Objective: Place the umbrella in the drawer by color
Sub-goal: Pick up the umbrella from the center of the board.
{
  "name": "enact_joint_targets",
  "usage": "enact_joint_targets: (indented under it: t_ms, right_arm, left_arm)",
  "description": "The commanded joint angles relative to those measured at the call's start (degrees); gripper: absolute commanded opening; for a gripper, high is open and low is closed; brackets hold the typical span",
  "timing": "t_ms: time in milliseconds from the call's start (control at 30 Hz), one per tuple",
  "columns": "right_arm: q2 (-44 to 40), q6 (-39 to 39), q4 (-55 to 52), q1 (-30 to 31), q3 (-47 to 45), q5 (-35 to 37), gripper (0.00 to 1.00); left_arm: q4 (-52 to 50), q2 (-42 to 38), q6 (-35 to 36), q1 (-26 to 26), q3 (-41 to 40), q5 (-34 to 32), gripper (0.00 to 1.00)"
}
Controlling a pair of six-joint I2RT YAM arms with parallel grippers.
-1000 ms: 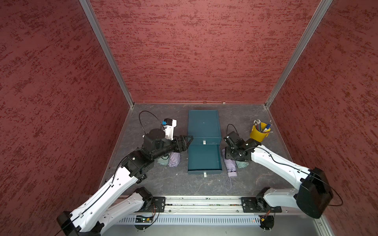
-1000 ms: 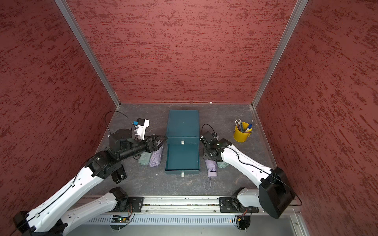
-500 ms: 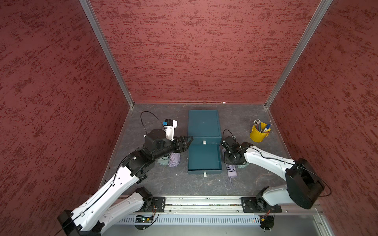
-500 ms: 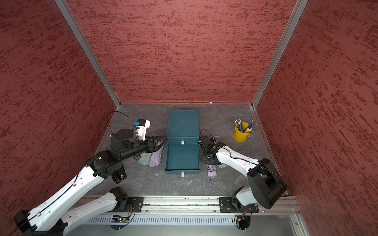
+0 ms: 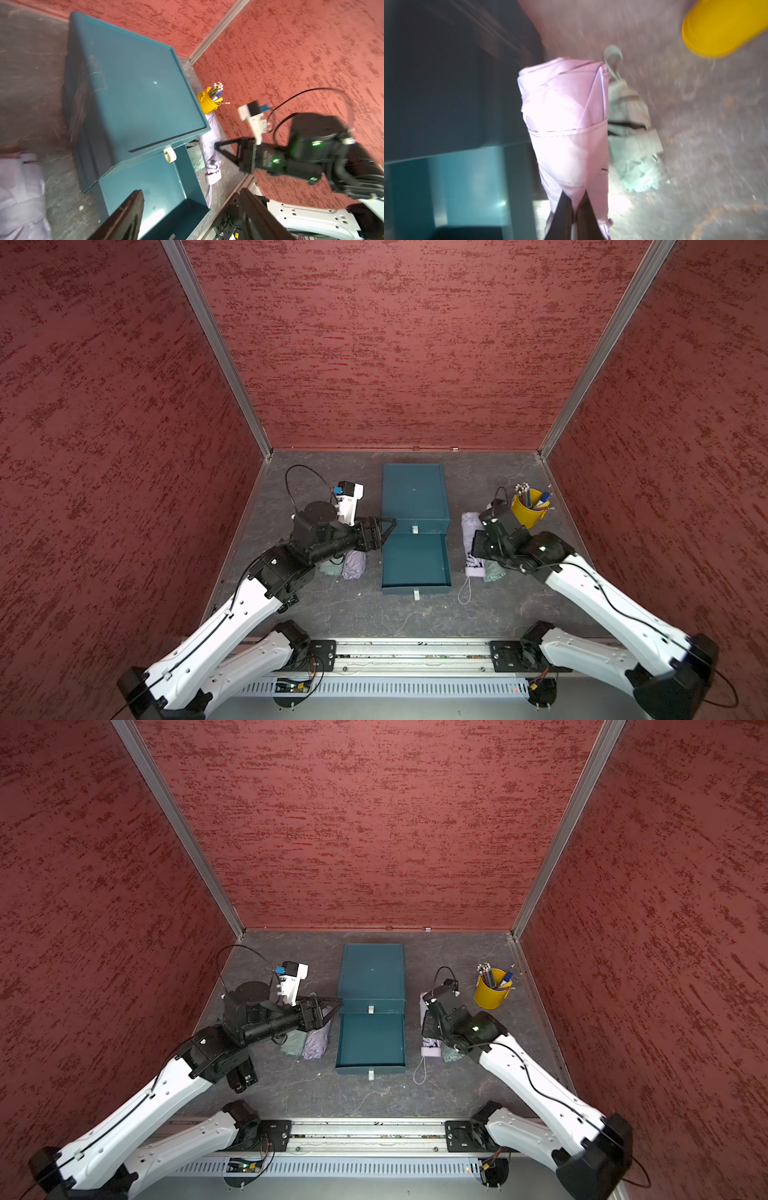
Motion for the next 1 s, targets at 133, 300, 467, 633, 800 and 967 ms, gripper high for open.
enact_joint_targets:
  t_ms: [133, 300, 467, 633, 800, 967]
  right_arm:
    - [-10.61, 2.66, 23.23, 1.69, 1.93, -16.21, 0.0]
    - [-7.92, 8.01, 36.89, 5.8, 0.82, -21.11, 0.0]
    - [-4.02, 8.63, 42.58, 10.84, 1.11, -20.73, 0.0]
    - [-1.6, 7.98, 45.2, 15.15, 1.51, -18.9, 0.0]
    - [-0.52, 7.15, 45.55, 17.57, 1.79, -16.39, 0.0]
    - [0.36, 7.43, 46.72, 19.24, 1.45, -15.69, 0.0]
  left_arm:
    - [20.82, 1.14, 3.2, -7.87, -2.46, 17.67, 0.92]
    - [19.55, 4.75, 7.64, -12.97, -0.28, 14.74, 1.0]
    - [16.57, 6.5, 9.14, -13.19, 0.69, 9.79, 0.95]
    - [12.77, 6.35, 10.52, -13.28, 1.46, 3.28, 0.85]
    - [11.41, 4.26, 11.44, -13.37, 1.08, -2.26, 0.83]
    - [12.79, 2.87, 12.01, -13.37, -0.06, -2.32, 0.57]
